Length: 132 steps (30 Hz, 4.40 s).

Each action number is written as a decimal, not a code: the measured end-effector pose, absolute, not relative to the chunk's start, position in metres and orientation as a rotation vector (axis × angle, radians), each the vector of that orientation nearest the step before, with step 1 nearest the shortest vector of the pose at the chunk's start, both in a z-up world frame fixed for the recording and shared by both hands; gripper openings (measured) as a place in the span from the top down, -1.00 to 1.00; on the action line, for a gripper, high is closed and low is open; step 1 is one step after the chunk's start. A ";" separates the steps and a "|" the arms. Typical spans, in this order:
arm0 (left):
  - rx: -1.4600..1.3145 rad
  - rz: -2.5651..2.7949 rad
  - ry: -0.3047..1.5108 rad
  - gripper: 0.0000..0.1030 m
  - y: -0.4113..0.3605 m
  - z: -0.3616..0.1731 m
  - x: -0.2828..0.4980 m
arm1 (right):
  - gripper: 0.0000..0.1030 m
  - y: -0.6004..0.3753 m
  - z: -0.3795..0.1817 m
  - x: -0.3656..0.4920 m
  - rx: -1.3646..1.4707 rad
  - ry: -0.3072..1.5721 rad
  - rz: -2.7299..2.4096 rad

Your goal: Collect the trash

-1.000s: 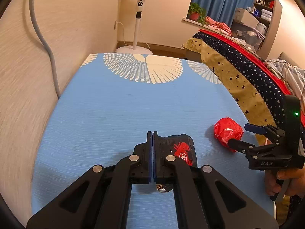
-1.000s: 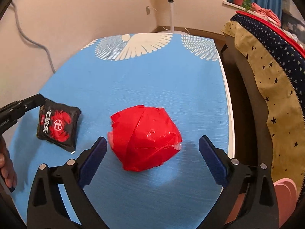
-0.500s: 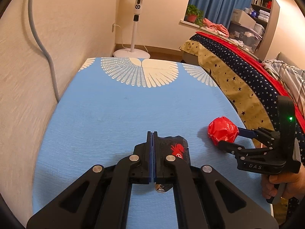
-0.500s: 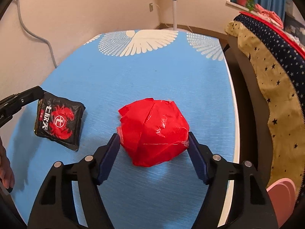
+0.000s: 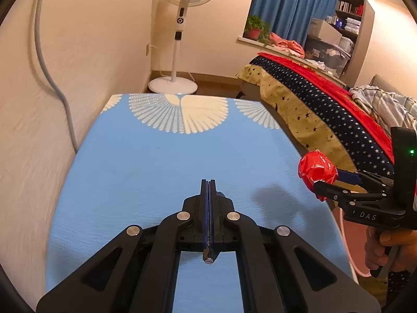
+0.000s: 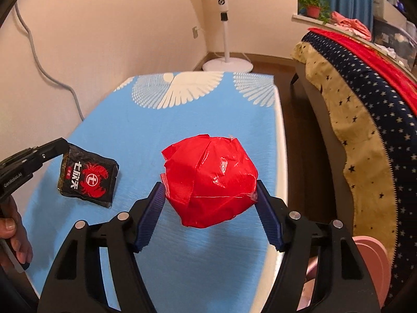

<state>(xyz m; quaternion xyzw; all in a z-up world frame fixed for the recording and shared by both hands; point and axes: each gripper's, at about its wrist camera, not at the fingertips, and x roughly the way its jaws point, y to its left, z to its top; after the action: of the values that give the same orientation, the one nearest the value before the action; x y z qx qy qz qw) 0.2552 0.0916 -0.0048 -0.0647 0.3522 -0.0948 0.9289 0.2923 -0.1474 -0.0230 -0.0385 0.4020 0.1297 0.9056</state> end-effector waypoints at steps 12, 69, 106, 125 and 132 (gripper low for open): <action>-0.101 -0.250 0.654 1.00 0.048 0.030 0.229 | -0.33 -0.201 0.023 0.248 -0.071 0.752 0.189; 0.048 -0.537 0.624 1.00 -0.176 0.040 0.167 | -0.35 -0.383 0.054 0.137 -0.057 0.720 -0.141; -0.032 -0.570 0.550 -0.17 -0.146 0.069 0.130 | -0.90 -0.386 0.099 0.093 0.017 0.564 -0.189; -0.079 -0.413 0.437 -0.77 -0.089 0.079 0.028 | -0.90 -0.312 0.063 0.005 0.061 0.551 -0.228; -0.106 -0.252 0.474 -0.79 -0.054 0.064 0.010 | -0.90 -0.277 0.048 -0.009 0.040 0.568 -0.166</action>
<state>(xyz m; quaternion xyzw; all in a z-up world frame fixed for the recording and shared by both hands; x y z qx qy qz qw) 0.0096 -0.0539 0.0642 -0.0525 0.2343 -0.1246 0.9627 -0.0088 -0.2768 0.0482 0.0199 0.2799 -0.0815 0.9564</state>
